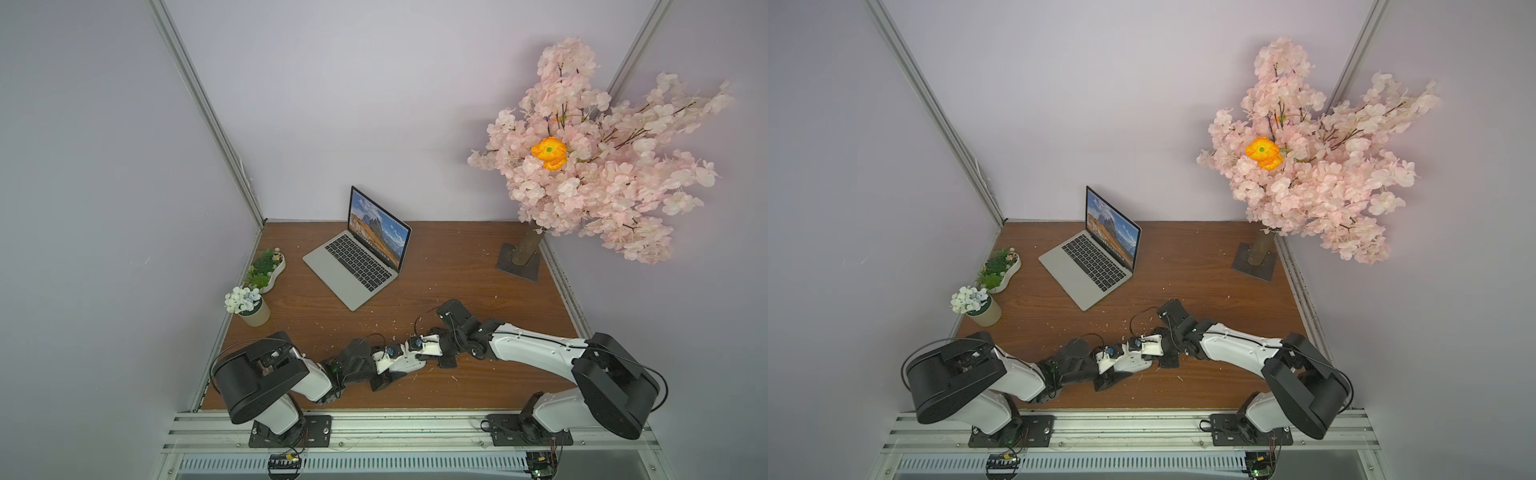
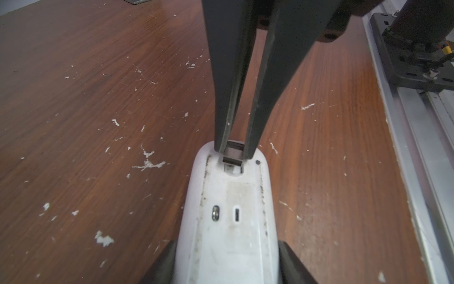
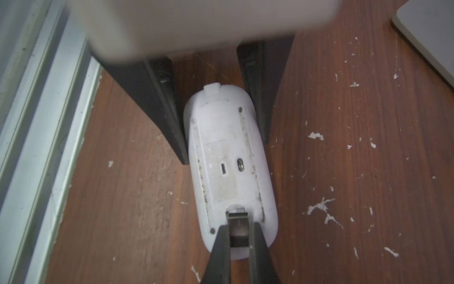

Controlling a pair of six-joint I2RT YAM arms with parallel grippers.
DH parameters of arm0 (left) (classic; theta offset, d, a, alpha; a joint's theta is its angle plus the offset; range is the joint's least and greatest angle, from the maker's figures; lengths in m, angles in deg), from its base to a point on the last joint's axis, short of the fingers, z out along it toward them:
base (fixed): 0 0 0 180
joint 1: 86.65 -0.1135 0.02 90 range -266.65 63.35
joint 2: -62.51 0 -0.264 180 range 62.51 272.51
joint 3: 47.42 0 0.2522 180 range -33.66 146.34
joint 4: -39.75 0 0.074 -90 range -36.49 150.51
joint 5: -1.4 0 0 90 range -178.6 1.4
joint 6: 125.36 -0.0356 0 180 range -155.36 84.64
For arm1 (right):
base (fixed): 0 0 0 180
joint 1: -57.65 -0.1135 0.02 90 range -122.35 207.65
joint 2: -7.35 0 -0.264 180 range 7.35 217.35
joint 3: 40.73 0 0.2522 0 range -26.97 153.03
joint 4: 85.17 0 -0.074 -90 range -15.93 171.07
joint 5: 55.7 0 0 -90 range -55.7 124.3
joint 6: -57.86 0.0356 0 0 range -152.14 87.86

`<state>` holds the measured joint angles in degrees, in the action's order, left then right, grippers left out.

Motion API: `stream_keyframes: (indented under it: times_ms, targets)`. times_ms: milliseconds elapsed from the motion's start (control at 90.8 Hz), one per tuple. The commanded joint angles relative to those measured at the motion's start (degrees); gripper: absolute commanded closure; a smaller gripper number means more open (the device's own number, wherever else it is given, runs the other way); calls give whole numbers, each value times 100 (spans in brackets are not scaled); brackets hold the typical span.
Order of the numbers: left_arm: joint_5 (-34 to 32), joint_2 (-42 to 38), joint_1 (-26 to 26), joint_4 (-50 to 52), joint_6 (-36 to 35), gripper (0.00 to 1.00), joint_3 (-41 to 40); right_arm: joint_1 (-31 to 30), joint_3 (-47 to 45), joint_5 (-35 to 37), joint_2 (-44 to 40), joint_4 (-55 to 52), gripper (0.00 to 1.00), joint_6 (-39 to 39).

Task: Remove the wireless mouse receiver from the laptop
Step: Insert the USB plug into the mouse.

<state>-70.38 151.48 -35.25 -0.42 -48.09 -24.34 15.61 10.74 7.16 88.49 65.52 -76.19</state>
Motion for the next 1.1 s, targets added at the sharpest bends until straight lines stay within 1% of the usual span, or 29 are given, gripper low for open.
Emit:
stream_keyframes:
  times_ms: [0,517,650,793,936,1090]
  targets:
    - [79,-39,71,111,-63,49,64,32,44,53,-30,-164,100,-76]
    - [38,-50,71,200,-85,48,102,10,-98,154,-47,-269,100,-238]
    - [20,-52,72,251,-105,48,120,-17,-98,181,-37,-275,96,-279]
    - [20,-50,70,293,-115,48,138,-49,-115,178,-33,-297,95,-321]
    - [8,-45,68,322,-125,48,156,-67,-133,188,-45,-339,91,-355]
    - [12,-42,72,331,-122,48,158,-82,-155,199,-55,-324,86,-330]
